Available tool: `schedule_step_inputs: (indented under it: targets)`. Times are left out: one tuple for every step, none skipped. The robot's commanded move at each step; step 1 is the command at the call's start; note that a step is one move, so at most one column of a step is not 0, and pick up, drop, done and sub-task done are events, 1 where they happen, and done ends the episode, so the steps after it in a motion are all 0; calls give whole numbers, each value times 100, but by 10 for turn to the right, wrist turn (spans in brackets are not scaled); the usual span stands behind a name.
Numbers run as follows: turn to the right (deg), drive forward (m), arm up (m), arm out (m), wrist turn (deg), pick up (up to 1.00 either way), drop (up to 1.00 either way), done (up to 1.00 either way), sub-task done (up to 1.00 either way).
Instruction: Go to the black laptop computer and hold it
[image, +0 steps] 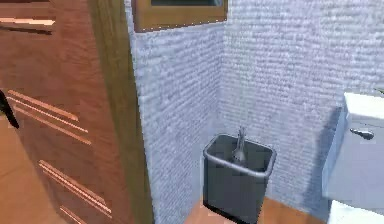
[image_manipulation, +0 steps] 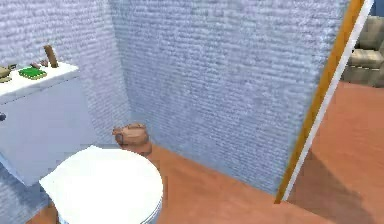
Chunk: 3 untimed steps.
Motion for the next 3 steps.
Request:
schedule_step_inputs:
  targets:
    - [-450, 0, 0, 0, 0, 0, 0, 0, 0]
    - [-450, 0, 0, 0, 0, 0, 0, 0, 0]
    - [-450, 0, 0, 0, 0, 0, 0, 0, 0]
